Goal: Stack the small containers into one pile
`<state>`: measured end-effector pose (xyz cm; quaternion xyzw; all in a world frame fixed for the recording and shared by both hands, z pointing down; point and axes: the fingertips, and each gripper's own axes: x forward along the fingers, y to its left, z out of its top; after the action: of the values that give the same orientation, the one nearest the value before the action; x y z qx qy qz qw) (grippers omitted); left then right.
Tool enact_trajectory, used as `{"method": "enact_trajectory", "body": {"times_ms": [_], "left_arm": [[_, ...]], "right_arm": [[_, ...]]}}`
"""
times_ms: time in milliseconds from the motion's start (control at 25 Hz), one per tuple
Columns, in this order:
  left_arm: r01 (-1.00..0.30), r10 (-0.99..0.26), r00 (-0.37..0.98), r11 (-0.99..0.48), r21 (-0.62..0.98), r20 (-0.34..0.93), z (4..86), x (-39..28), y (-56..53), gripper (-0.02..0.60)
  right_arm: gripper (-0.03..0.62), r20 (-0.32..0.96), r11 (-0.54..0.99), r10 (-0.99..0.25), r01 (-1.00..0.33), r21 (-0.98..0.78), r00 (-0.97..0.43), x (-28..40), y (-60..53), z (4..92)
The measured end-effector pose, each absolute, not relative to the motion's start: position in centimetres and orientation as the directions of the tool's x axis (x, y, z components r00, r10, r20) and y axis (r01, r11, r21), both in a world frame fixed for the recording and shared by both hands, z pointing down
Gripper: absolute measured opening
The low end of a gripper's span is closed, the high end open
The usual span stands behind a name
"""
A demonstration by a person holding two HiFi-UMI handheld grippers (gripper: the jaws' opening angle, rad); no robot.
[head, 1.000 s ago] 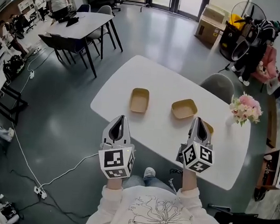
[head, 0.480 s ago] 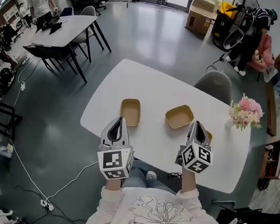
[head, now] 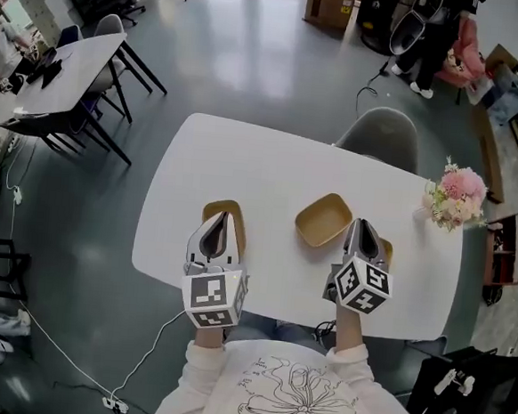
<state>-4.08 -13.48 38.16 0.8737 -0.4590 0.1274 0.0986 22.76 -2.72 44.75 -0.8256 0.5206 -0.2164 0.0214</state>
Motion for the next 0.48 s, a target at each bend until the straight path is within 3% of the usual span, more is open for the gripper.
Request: {"method": "enact_trajectory", "body": {"times_ms": [360,480], "left_arm": [[-0.745,-0.66,0.634,-0.661,0.09,0.402,42.6,0.3,-17.0,0.006],[-0.725,-0.628,0.649,-0.681,0.101,0.43,44.1,1.3,-17.8,0.006]], "right_arm": [[0.064,0.448,-0.55,-0.789,-0.808,-0.21,0.421,24.2,-3.7,49.6],[0.099,0.491,-0.565,-0.765,-0.8,-0.2,0.417,24.3,-4.0,51.4]]}}
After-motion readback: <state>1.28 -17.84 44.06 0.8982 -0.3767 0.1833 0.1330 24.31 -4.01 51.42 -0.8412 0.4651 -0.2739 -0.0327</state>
